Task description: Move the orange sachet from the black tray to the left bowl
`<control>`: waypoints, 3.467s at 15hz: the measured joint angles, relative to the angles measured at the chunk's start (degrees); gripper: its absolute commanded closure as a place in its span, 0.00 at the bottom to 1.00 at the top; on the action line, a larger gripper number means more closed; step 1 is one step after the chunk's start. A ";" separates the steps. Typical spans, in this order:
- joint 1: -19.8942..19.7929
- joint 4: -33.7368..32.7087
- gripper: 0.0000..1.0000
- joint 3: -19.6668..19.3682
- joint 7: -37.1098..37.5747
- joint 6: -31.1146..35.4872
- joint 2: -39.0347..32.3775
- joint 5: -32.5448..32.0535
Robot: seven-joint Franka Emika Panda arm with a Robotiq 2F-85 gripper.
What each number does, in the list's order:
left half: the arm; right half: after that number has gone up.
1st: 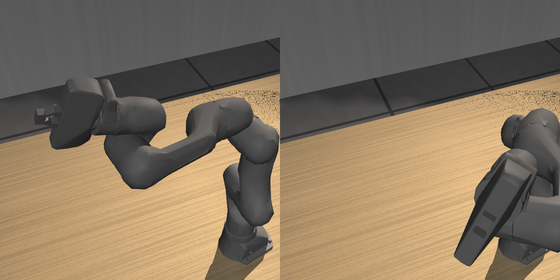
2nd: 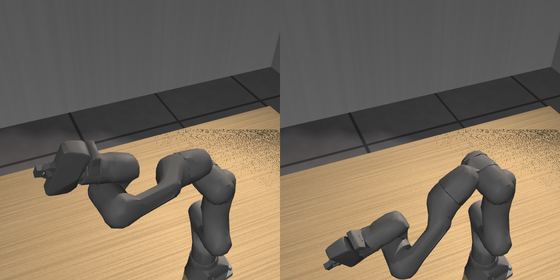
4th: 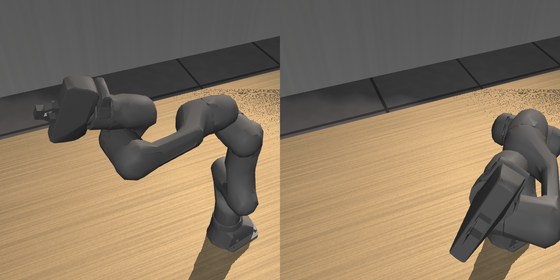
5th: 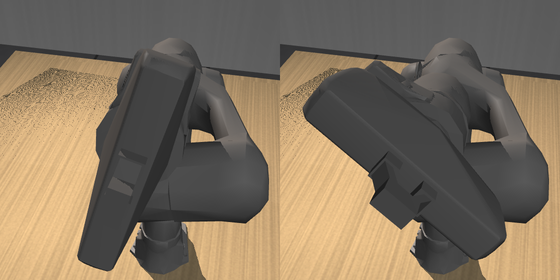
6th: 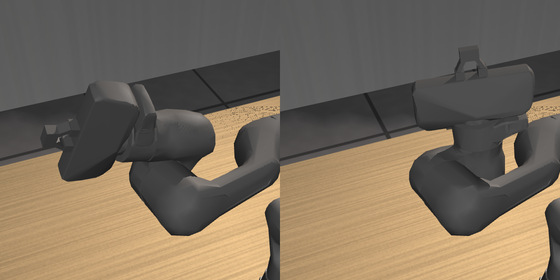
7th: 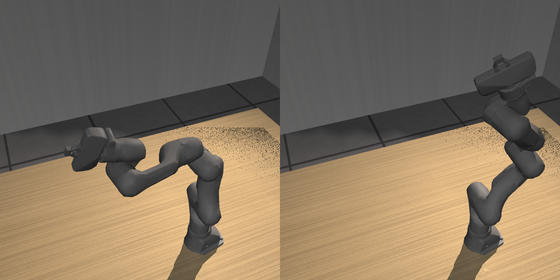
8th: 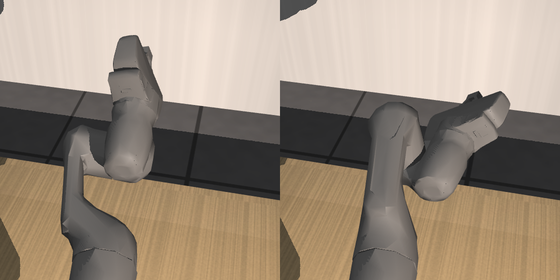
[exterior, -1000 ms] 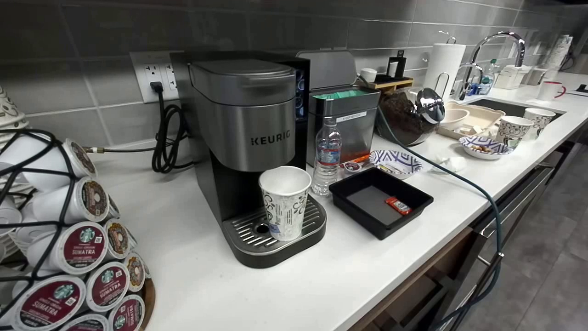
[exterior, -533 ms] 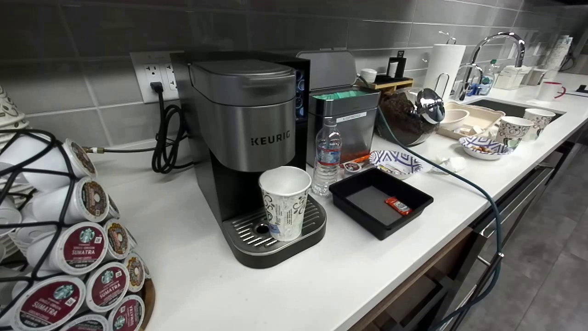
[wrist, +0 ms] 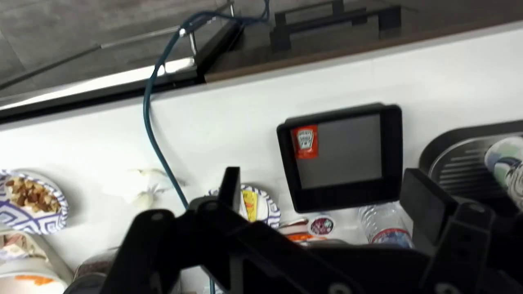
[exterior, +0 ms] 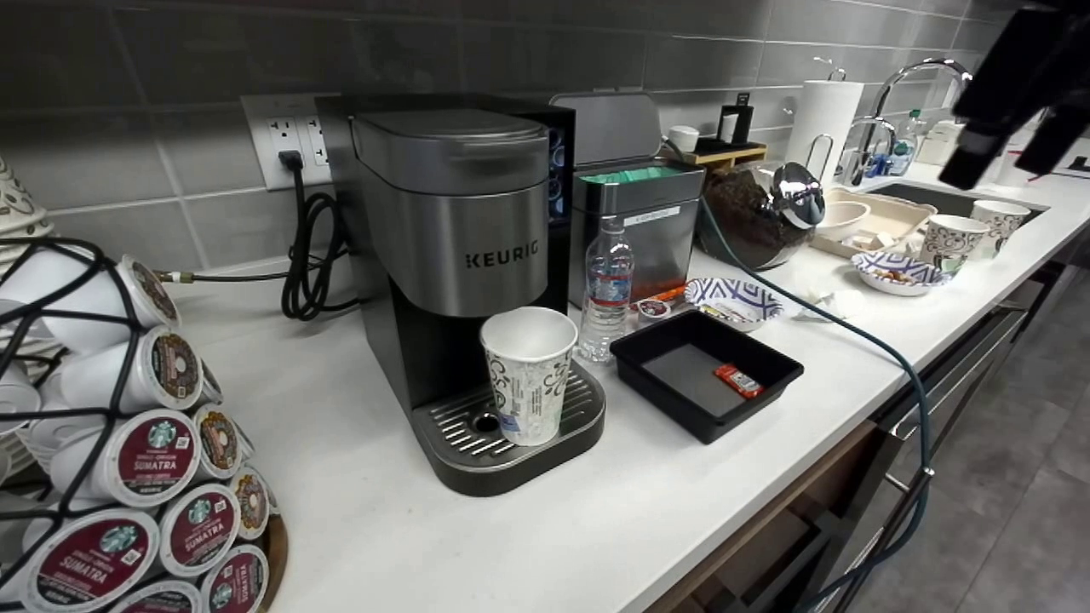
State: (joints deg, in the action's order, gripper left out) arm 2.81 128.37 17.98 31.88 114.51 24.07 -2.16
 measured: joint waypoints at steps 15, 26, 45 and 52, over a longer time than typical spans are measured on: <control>1.47 -2.38 0.00 2.95 4.95 7.40 -14.52 -11.31; 6.01 -11.72 0.00 -2.63 3.86 10.20 -30.93 -12.76; 6.88 -24.44 0.54 -12.67 -8.05 10.12 -49.83 -2.99; 8.40 -23.92 0.54 -12.72 -9.10 9.86 -49.91 -3.03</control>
State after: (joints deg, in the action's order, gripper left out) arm 11.21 104.45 5.26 22.78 124.38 -25.84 -5.19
